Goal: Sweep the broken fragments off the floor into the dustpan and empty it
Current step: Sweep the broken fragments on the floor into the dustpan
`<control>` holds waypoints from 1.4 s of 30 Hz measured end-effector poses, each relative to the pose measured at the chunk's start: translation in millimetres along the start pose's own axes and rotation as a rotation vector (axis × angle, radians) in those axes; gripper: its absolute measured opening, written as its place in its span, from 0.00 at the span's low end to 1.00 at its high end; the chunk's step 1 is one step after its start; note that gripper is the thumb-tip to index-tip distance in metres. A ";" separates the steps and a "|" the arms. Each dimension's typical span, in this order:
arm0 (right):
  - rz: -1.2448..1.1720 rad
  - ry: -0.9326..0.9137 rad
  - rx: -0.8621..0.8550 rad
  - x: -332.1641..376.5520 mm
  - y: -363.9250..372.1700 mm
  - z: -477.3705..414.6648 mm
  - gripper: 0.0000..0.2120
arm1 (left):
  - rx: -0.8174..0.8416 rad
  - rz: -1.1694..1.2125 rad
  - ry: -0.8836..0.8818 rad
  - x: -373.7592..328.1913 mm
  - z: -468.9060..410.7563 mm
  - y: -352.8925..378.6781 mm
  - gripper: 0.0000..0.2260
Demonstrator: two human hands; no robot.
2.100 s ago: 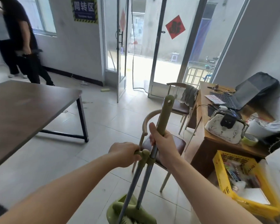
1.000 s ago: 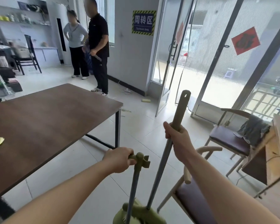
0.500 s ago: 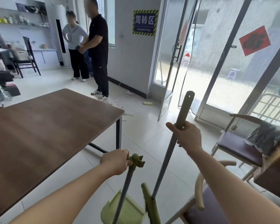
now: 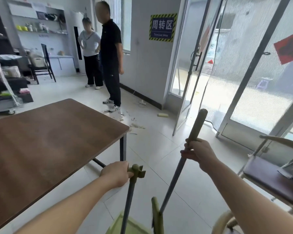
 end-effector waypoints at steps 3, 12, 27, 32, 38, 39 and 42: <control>-0.162 0.089 0.049 11.6 -10.0 -23.0 0.13 | -0.009 0.044 -0.029 -8.3 -26.3 0.1 0.10; -0.125 0.307 0.228 26.3 -13.0 -79.3 0.23 | -0.050 0.095 -0.043 -31.6 -91.8 -1.9 0.11; 0.199 0.086 0.239 43.3 1.1 -179.3 0.27 | -0.105 0.214 -0.062 -23.9 -226.8 -12.0 0.12; -0.101 0.286 0.197 66.4 18.2 -222.0 0.05 | -0.042 0.242 -0.038 -10.7 -278.2 -21.4 0.11; 0.073 0.146 0.163 75.8 28.5 -282.4 0.27 | 0.016 0.253 -0.024 5.4 -333.8 -35.0 0.11; 0.044 0.173 0.156 77.3 30.5 -291.3 0.28 | 0.019 0.262 -0.024 8.0 -341.1 -36.9 0.11; -0.118 0.191 0.156 85.1 45.4 -312.7 0.09 | 0.015 0.268 -0.027 17.5 -362.9 -40.7 0.10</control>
Point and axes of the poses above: each hand's wrist, its own z-axis away from the middle knuckle, its own y-axis out of the palm, x = y × z, the point moved 2 cm from there along -z, towards the middle knuckle, and after that the axes turned 11 degrees about y, right-handed, at the moved point
